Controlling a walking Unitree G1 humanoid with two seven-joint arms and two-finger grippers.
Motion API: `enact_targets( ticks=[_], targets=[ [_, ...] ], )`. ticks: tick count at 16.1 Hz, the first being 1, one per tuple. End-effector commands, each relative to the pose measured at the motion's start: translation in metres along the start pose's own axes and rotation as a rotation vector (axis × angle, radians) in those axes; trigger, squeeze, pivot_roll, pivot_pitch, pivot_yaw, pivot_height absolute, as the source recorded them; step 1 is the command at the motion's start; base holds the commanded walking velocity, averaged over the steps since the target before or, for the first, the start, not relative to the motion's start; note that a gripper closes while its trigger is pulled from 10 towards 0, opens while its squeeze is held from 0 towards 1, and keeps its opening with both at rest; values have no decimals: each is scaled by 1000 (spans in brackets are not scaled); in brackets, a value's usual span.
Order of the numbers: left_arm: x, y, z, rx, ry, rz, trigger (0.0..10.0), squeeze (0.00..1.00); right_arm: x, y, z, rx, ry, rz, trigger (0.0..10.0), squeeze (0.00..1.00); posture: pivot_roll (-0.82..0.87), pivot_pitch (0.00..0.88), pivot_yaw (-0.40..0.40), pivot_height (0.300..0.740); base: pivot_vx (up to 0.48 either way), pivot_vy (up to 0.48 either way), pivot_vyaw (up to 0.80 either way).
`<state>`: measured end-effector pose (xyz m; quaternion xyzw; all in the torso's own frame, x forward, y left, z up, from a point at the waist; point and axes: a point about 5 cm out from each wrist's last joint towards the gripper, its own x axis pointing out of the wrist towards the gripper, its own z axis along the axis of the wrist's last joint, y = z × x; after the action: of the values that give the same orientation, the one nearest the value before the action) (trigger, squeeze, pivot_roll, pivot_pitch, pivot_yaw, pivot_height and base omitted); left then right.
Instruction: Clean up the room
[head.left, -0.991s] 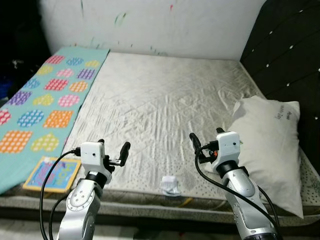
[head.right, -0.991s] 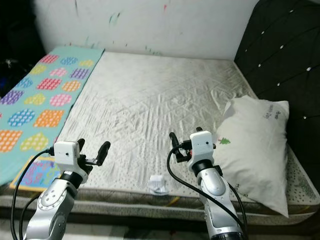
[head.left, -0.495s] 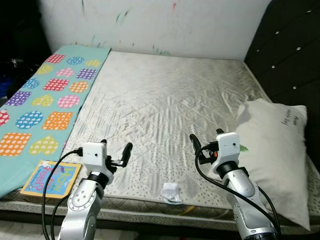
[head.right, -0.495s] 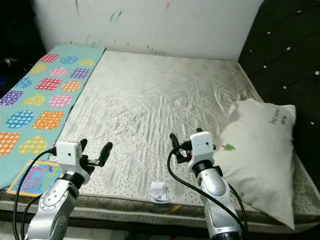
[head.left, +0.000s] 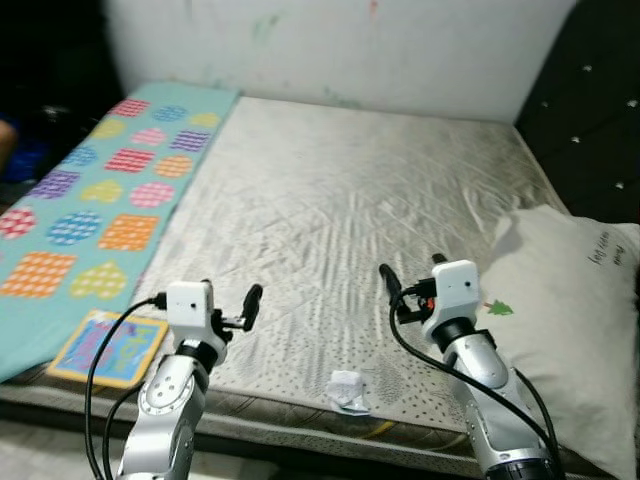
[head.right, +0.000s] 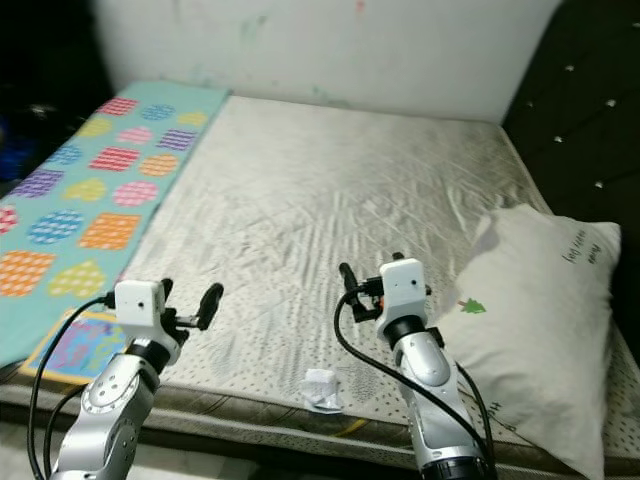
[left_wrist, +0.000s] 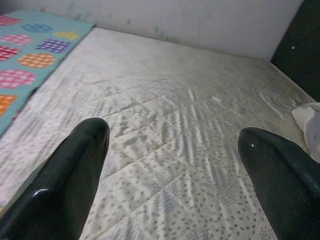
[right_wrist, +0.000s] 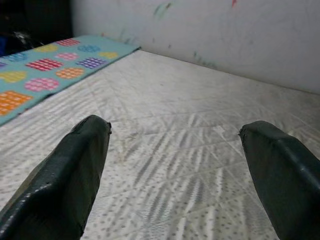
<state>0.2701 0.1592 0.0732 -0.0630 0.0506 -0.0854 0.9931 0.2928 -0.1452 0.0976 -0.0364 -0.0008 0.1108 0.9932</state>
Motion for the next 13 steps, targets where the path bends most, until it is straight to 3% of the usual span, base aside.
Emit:
enact_targets(
  ticks=[1,4,13],
  targets=[
    [0,2,-2,1,17,8,10000,0,0,-4,-2,25,14,-22,10000,0,-115,0,-53,740,0,0,0],
    [0,2,-2,-1,22,14,10000,0,1,-6,-2,21,20,-29,10000,0,-115,0,-53,740,0,0,-533],
    [2,3,-1,-17,17,13,10000,0,1,-5,-3,7,18,-23,10000,0,-117,0,-51,740,0,0,0]
  ],
)
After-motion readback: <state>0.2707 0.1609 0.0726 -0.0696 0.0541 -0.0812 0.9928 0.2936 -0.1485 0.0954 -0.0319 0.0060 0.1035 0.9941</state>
